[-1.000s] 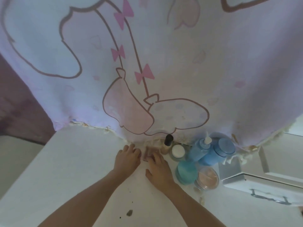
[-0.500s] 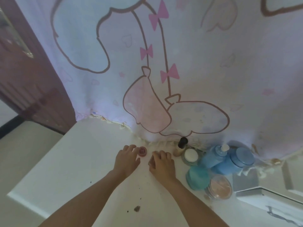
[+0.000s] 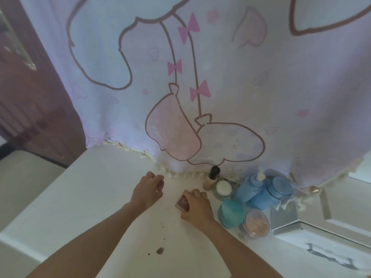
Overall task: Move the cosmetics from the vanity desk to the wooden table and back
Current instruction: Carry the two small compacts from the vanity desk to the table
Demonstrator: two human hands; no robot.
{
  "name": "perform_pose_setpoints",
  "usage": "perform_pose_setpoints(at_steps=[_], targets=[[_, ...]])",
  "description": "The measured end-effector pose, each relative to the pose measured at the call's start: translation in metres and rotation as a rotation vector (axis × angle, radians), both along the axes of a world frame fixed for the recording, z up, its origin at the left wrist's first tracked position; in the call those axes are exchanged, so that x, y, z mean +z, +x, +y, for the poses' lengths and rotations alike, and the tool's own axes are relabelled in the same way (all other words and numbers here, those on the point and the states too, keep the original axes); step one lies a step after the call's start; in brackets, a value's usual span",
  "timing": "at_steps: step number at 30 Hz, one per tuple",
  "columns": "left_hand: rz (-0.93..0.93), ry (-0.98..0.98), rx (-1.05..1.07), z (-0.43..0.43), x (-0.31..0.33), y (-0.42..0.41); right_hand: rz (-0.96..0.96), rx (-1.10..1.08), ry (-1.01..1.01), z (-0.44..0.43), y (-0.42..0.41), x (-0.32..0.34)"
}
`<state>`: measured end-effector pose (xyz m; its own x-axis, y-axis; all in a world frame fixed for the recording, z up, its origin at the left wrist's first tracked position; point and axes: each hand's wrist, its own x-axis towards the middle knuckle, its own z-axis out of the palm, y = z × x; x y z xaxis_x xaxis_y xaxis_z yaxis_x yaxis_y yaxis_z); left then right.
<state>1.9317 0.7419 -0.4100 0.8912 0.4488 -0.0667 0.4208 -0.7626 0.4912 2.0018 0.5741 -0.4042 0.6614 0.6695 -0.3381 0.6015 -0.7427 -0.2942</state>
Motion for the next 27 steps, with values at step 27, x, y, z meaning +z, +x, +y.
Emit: perform_pose_setpoints(at_steps=[27], targets=[[-0.328,-0.093,0.849,0.115,0.077,-0.34,-0.098,0.859,0.329,0.225,-0.219,0.09]])
